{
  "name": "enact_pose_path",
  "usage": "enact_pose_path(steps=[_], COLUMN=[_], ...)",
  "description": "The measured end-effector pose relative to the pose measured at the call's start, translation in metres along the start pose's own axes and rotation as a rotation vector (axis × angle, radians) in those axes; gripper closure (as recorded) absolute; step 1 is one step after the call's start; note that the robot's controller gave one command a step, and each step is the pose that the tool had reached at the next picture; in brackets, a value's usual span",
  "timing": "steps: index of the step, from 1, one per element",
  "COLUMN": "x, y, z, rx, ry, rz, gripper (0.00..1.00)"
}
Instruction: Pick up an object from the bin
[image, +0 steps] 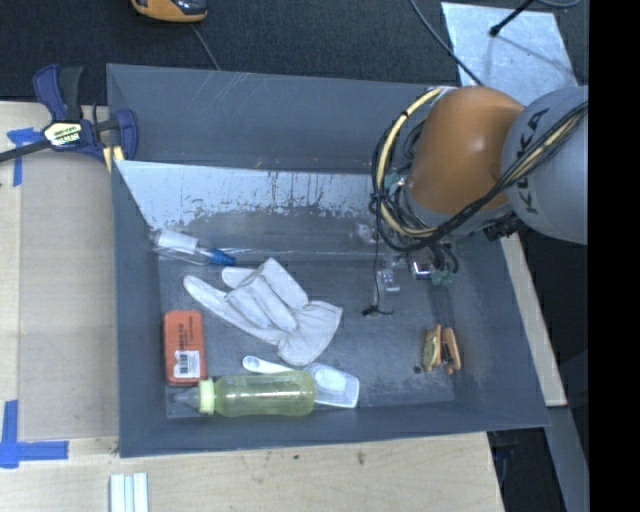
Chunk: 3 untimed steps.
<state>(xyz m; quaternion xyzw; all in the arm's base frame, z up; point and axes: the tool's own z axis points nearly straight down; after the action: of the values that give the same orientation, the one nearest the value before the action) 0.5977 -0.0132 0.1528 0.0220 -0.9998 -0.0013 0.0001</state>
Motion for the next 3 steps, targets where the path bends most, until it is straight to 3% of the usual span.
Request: enact_pose_path(steps=[1, 2, 3], x=[-0.011, -0.012, 0.001], y=[0.013, 0.020, 0.040], z=[0.028, 0.036, 0.061], rx=[0.004, 0.004, 0.000], ry=[-0.003, -0.004, -0.003], rz=[-0.103, -0.110, -0.200], gripper=[0.00, 0.00, 0.00])
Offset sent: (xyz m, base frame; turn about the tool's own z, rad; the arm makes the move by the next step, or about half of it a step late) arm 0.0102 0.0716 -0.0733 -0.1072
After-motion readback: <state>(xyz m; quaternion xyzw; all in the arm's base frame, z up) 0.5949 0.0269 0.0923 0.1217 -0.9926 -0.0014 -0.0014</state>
